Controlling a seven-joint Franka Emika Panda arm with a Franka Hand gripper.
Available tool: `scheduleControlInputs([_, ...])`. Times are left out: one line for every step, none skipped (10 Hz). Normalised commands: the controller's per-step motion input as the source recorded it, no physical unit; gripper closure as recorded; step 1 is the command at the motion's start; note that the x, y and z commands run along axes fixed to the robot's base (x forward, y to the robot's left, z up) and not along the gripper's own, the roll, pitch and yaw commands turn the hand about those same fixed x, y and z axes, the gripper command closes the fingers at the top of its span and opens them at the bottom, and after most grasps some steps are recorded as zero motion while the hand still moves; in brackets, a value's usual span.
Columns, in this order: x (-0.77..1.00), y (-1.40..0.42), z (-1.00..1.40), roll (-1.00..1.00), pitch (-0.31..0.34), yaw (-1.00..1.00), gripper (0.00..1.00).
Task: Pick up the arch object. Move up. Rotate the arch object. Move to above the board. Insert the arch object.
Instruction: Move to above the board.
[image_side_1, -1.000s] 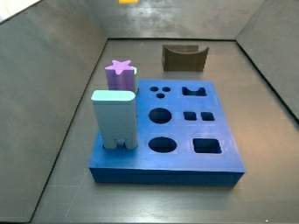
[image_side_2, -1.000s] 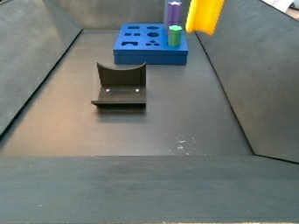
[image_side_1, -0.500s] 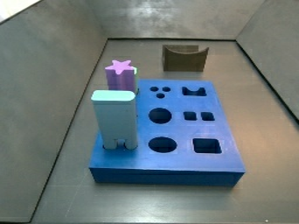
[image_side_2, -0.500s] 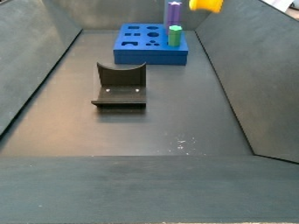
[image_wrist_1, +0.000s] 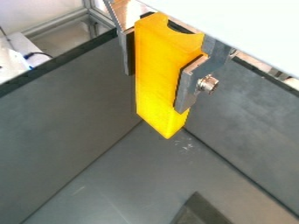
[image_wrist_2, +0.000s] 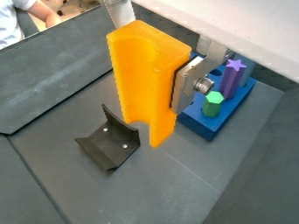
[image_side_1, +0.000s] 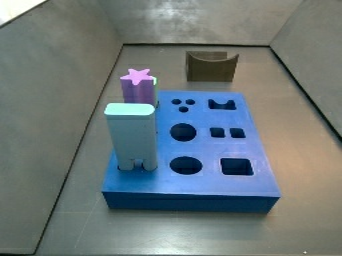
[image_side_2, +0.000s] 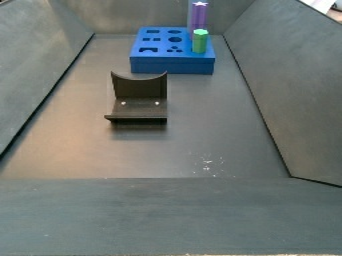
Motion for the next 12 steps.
scheduleControlInputs([0.19,-1.0,-0.03,0.06,0.556,0.0,1.0])
scheduleControlInputs([0.21,-1.0,-0.03,0.02,0.453,0.01,1.0])
scheduleControlInputs([0.22,-1.0,-0.03,-0.03,0.356,0.0,1.0])
scheduleControlInputs([0.22,-1.0,-0.03,-0.01,0.254,0.01,1.0])
scheduleControlInputs([0.22,-1.0,-0.02,0.0,0.177,0.02,1.0])
scheduleControlInputs([0.23,-1.0,-0.02,-0.02,0.128,0.01,1.0])
scheduleControlInputs([0.24,-1.0,-0.02,0.0,0.113,0.01,1.0])
scheduleControlInputs([0.25,-1.0,-0.01,-0.01,0.114,0.01,1.0])
scheduleControlInputs([0.26,-1.0,-0.01,0.0,0.113,0.01,1.0])
scheduleControlInputs([0.28,-1.0,-0.01,0.0,0.116,0.01,1.0])
scheduleControlInputs([0.3,-1.0,0.0,0.01,0.116,0.01,1.0])
scheduleControlInputs([0.24,-0.7,0.01,0.01,0.121,0.01,1.0])
